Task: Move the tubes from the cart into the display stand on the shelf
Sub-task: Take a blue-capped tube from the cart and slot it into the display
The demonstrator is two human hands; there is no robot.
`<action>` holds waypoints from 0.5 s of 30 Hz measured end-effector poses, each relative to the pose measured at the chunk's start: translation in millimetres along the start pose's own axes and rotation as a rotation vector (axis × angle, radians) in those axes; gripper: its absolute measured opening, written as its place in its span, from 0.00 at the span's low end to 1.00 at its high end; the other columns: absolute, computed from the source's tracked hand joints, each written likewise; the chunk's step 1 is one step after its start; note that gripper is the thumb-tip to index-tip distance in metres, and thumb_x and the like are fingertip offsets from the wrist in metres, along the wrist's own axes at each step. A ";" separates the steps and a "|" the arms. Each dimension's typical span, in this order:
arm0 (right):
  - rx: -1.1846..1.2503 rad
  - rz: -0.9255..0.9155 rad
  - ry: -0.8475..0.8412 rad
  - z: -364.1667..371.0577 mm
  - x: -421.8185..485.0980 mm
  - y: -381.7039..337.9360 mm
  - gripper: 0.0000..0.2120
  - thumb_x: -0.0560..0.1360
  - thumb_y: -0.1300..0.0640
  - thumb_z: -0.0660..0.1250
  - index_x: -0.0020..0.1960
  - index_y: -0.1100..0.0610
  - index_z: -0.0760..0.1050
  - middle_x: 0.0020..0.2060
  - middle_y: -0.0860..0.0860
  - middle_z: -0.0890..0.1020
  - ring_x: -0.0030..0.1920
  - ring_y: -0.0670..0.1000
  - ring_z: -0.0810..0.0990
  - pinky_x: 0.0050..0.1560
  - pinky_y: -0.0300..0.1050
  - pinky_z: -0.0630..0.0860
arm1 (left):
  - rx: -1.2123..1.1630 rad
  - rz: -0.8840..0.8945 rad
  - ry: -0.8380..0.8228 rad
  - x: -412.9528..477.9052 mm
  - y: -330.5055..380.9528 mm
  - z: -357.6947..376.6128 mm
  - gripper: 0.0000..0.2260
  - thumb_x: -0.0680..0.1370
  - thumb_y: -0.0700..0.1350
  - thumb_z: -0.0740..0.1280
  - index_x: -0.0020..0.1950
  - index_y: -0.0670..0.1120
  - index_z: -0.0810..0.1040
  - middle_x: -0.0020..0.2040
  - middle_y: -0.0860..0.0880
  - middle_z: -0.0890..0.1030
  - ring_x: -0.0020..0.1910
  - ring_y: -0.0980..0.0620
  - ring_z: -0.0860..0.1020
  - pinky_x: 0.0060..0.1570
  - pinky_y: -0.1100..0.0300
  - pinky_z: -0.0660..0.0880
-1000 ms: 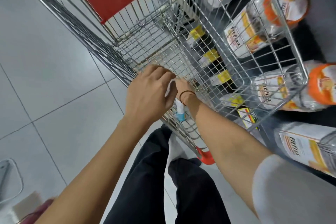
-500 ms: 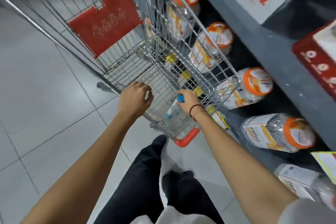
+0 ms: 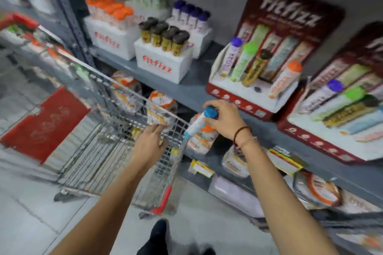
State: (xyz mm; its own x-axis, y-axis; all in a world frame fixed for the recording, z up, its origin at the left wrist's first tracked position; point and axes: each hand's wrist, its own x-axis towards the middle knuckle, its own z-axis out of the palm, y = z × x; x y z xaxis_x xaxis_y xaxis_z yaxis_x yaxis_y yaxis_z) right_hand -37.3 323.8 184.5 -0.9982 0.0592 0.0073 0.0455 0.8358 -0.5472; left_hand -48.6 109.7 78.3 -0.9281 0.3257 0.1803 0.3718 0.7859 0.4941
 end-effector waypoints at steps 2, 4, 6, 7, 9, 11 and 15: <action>0.014 0.015 0.108 -32.8 -10.1 6.6 0.18 0.68 0.60 0.74 0.56 0.58 0.78 0.54 0.57 0.81 0.56 0.56 0.78 0.58 0.41 0.68 | -0.021 0.126 0.008 22.1 29.8 4.6 0.15 0.73 0.40 0.68 0.60 0.41 0.75 0.54 0.39 0.80 0.51 0.38 0.78 0.45 0.49 0.77; 0.049 0.037 0.217 -62.1 -20.0 14.4 0.17 0.69 0.58 0.73 0.57 0.59 0.78 0.54 0.58 0.81 0.55 0.57 0.78 0.58 0.42 0.69 | -0.050 0.266 0.006 41.3 58.7 10.9 0.15 0.72 0.39 0.69 0.58 0.39 0.76 0.53 0.38 0.80 0.50 0.37 0.78 0.46 0.47 0.77; 0.068 0.057 0.313 -86.0 -27.6 22.8 0.16 0.71 0.56 0.72 0.57 0.60 0.77 0.54 0.59 0.81 0.55 0.57 0.78 0.54 0.38 0.68 | -0.071 0.374 -0.015 55.5 83.0 19.0 0.16 0.71 0.37 0.69 0.58 0.38 0.75 0.53 0.37 0.80 0.51 0.36 0.78 0.47 0.46 0.78; 0.054 0.063 0.354 -96.1 -30.6 27.4 0.16 0.71 0.55 0.71 0.57 0.60 0.77 0.54 0.59 0.81 0.55 0.57 0.78 0.52 0.37 0.68 | -0.069 0.416 -0.028 61.2 93.0 24.3 0.17 0.70 0.37 0.70 0.58 0.37 0.75 0.54 0.37 0.80 0.52 0.36 0.78 0.48 0.45 0.78; 0.031 0.075 0.414 -113.5 -35.8 36.1 0.15 0.72 0.55 0.70 0.56 0.60 0.77 0.54 0.58 0.81 0.55 0.57 0.77 0.52 0.37 0.67 | -0.058 0.482 -0.075 70.2 108.7 36.1 0.20 0.71 0.39 0.71 0.62 0.36 0.73 0.58 0.36 0.78 0.56 0.37 0.77 0.54 0.44 0.75; 0.034 0.093 0.437 -127.7 -39.2 43.4 0.15 0.72 0.57 0.70 0.57 0.59 0.76 0.55 0.57 0.80 0.56 0.56 0.77 0.56 0.38 0.69 | -0.049 0.529 -0.158 75.6 119.9 46.8 0.24 0.72 0.46 0.68 0.66 0.39 0.70 0.65 0.38 0.74 0.64 0.39 0.72 0.61 0.44 0.70; -0.029 0.124 0.383 -151.0 -42.8 55.6 0.16 0.73 0.61 0.68 0.60 0.57 0.74 0.57 0.57 0.77 0.56 0.54 0.75 0.54 0.36 0.66 | 0.062 0.648 -0.240 79.6 125.0 65.9 0.32 0.72 0.55 0.65 0.71 0.41 0.64 0.72 0.41 0.66 0.72 0.43 0.61 0.70 0.44 0.54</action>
State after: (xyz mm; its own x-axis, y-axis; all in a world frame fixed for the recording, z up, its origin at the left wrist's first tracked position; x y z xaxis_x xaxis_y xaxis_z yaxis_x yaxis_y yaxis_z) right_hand 13.8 450.1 280.2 -0.8988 0.3553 0.2569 0.1717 0.8244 -0.5394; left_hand -74.7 268.5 98.3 -0.4916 0.8411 0.2256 0.8565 0.4202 0.2997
